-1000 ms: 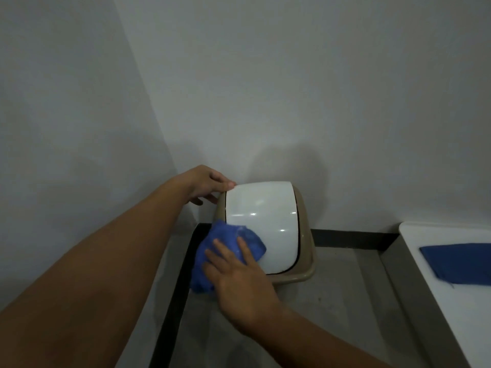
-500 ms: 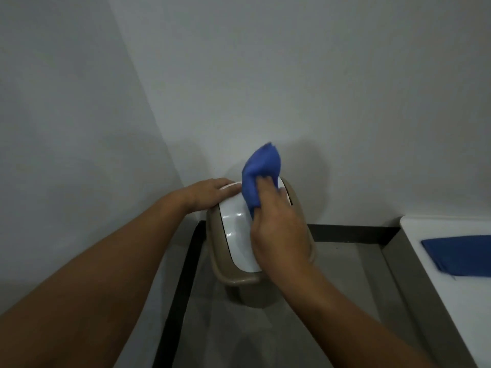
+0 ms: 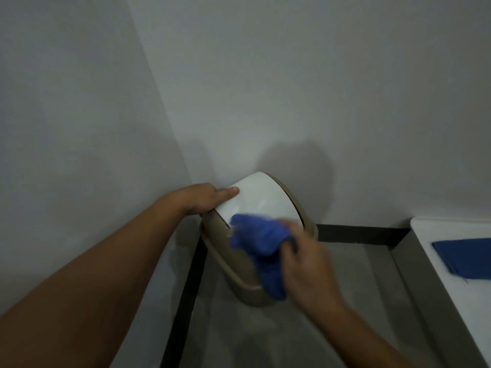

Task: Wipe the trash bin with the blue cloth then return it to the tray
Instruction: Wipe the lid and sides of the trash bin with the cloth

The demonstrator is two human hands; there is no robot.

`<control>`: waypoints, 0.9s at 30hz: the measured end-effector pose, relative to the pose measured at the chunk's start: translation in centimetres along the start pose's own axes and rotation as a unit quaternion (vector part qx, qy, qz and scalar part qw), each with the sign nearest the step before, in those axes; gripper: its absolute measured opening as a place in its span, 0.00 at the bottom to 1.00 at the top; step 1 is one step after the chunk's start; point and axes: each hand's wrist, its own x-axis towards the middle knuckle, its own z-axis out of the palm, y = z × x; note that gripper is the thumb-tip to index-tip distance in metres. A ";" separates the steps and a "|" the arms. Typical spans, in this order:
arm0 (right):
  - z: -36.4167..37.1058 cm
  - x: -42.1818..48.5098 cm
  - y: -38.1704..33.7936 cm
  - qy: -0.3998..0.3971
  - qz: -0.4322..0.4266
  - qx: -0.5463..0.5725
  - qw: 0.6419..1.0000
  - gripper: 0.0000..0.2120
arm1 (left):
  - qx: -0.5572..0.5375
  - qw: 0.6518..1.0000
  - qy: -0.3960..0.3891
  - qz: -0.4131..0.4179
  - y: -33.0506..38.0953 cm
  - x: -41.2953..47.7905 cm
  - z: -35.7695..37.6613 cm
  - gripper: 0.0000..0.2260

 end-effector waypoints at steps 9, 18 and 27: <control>1.1 2.2 2.7 0.034 0.183 -0.070 0.980 0.21 | -0.030 0.998 -0.049 -0.020 0.6 -0.5 -0.4 0.33; 8.0 -4.3 -0.8 -0.097 0.134 -0.055 0.985 0.29 | -0.010 0.998 -0.044 -0.033 0.7 -0.2 -0.8 0.38; 3.5 -2.7 -2.7 0.160 0.237 0.224 0.931 0.15 | -0.133 0.989 -0.053 -0.035 -0.3 -0.2 -0.4 0.30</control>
